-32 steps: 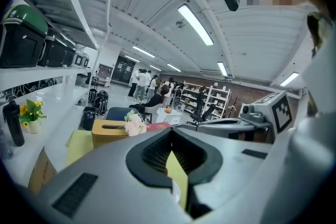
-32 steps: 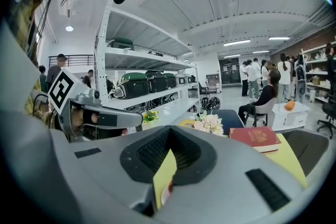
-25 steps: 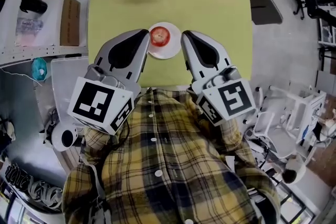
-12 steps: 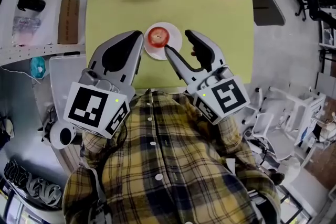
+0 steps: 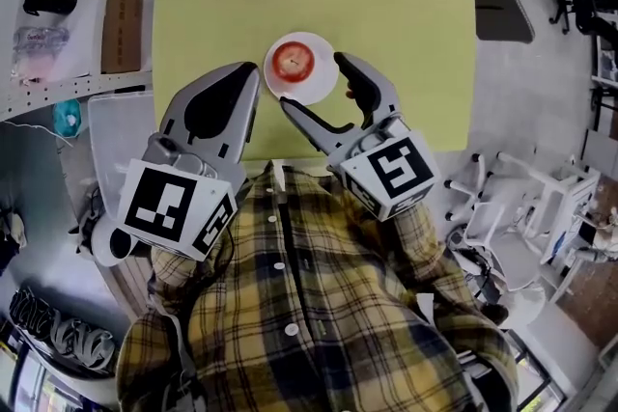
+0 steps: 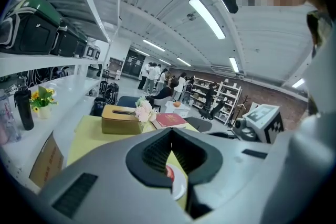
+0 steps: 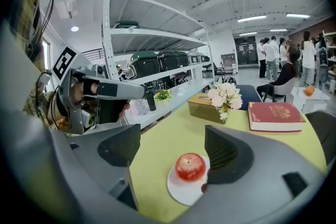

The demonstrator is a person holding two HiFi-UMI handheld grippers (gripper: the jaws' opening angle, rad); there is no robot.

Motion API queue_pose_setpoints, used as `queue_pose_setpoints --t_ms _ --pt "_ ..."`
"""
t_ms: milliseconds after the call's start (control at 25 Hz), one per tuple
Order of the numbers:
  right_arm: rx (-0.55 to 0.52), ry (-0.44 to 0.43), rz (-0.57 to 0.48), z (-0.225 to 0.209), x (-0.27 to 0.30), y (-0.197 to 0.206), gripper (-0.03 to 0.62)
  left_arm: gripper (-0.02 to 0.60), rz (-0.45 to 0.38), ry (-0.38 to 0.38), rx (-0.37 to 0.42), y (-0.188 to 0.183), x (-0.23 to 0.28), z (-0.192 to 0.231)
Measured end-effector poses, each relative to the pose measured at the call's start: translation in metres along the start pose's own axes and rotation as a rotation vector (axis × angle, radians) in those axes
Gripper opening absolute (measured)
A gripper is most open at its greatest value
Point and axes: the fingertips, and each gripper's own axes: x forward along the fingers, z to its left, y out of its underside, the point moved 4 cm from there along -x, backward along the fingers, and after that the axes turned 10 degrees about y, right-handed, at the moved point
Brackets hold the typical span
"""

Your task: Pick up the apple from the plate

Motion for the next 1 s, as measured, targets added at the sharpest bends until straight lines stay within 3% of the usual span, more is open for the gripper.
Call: queue_pose_setpoints --t_ms 1000 --pt "0.063 0.031 0.211 -0.021 0.071 0.108 0.382 0.005 0.110 -0.029 -0.089 0.055 0.014 0.037"
